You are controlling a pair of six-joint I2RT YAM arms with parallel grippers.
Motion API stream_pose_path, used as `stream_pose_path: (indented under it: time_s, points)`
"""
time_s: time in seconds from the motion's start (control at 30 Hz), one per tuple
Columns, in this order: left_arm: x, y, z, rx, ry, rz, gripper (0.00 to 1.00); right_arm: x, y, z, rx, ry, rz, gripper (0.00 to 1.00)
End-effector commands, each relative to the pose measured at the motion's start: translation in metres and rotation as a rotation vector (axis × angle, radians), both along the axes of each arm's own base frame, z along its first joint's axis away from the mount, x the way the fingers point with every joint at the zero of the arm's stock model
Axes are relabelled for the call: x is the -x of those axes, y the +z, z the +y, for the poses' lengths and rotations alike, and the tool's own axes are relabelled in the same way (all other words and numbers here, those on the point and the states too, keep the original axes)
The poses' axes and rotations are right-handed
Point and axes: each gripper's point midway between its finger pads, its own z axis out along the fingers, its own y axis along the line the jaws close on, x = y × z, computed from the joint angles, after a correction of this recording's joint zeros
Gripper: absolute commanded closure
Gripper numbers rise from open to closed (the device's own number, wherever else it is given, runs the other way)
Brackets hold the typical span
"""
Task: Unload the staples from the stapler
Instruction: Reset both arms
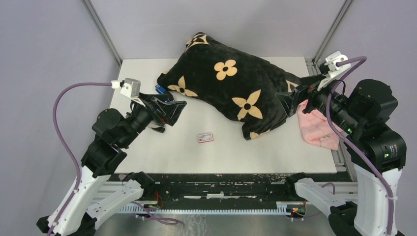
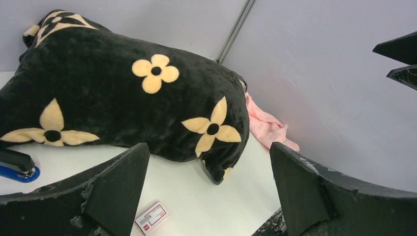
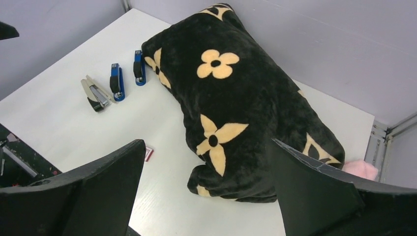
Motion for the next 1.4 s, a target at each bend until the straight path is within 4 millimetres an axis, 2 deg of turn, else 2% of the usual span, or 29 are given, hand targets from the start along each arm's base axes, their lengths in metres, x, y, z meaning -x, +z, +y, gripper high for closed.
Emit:
stream_pose_path:
  time_s: [0.0, 0.37, 1.37]
  points:
    - [0.007, 0.017, 0.0, -0.025, -0.032, -0.062, 0.01, -0.001, 0.013, -0.011, -0.059, -0.087, -0.004, 0.0]
    - [0.003, -0.004, -0.004, -0.046, -0.039, -0.023, 0.01, -0.001, 0.006, -0.008, -0.047, -0.068, 0.009, 0.0]
    - [0.007, -0.025, -0.001, -0.054, -0.035, 0.01, 0.01, 0.0, -0.003, -0.011, -0.054, -0.079, 0.017, 0.0]
